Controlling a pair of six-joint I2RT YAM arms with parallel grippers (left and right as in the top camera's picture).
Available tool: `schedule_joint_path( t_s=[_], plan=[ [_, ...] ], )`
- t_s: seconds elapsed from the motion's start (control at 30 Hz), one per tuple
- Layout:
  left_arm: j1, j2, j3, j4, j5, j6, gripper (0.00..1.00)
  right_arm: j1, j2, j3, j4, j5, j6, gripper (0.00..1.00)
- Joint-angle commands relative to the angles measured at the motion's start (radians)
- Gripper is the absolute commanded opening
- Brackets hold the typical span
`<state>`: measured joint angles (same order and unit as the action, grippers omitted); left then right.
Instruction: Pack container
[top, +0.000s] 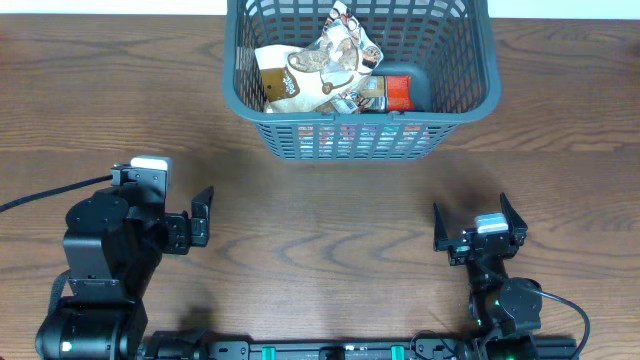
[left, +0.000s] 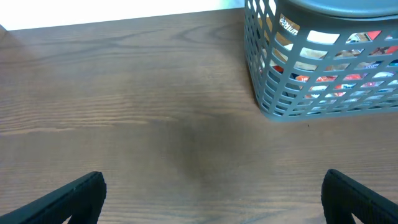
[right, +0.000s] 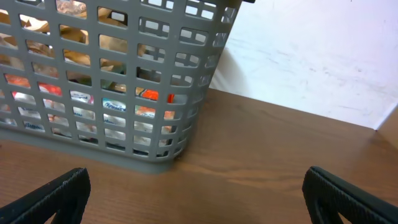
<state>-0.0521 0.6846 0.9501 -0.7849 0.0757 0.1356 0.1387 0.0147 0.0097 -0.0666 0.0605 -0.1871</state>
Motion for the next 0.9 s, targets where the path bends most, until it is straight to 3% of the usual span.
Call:
schedule_joint_path(
  t_s=[0.0, 0.53, 0.87],
  plan=[
    [0.006, 0.0, -0.002, 0.001, 0.011, 0.017, 0.99, -0.008, -0.009, -0.004, -0.002, 0.006, 0.018, 0.99],
    [0.006, -0.077, -0.032, 0.009, 0.002, 0.028, 0.99, -0.008, -0.009, -0.004, -0.002, 0.006, 0.018, 0.99],
    [0.006, -0.412, -0.502, 0.549, 0.003, 0.027, 0.99, -0.008, -0.009, -0.004, -0.002, 0.006, 0.018, 0.99]
  ],
)
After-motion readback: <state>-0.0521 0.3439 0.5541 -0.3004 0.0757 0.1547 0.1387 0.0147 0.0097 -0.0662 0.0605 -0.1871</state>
